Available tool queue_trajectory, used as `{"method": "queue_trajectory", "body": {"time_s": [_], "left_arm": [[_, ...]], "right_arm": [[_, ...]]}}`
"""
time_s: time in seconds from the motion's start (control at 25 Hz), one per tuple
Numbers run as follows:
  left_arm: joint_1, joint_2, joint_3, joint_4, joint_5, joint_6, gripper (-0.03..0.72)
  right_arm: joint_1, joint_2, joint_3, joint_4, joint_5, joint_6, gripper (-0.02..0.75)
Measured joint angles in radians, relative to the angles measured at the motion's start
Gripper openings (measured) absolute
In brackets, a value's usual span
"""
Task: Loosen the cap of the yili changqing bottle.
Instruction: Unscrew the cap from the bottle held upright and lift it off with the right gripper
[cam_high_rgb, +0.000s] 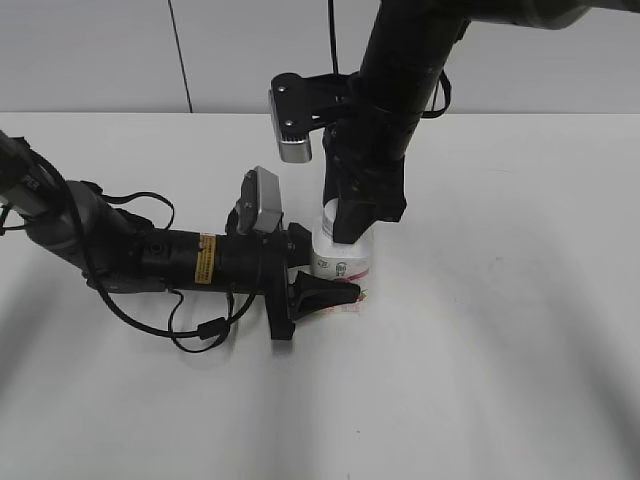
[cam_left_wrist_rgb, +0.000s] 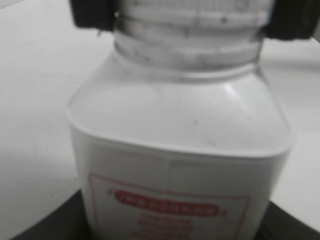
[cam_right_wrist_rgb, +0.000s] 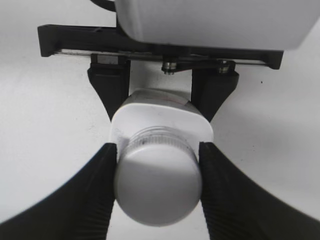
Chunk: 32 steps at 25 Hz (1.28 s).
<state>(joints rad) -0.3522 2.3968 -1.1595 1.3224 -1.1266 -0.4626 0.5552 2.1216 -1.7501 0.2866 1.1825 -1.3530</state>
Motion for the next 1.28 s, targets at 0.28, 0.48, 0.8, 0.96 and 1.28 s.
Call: {"method": "queue_trajectory", "body": {"time_s": [0.28,0.48,0.8,0.96,1.28], "left_arm": [[0.000,0.000,0.000,0.000,0.000,0.000,0.386],[0.000,0.000,0.000,0.000,0.000,0.000,0.386],[0.000,0.000,0.000,0.000,-0.001,0.000,0.385],[0.000,0.000,0.000,0.000,-0.001,0.000,0.385],[0.000,0.000,0.000,0.000,-0.001,0.000,0.385]], "right_arm": [[0.000,0.000,0.000,0.000,0.000,-0.006,0.395],[0.000,0.000,0.000,0.000,0.000,-0.006,0.403],[0.000,0.009,0.009,0.001,0.004,0.009,0.510],[0.000,0.006,0.012,0.014,0.010,0.034,0.574],[0.000,-0.040,-0.033,0.029,0.028,0.153,0.585]]}}
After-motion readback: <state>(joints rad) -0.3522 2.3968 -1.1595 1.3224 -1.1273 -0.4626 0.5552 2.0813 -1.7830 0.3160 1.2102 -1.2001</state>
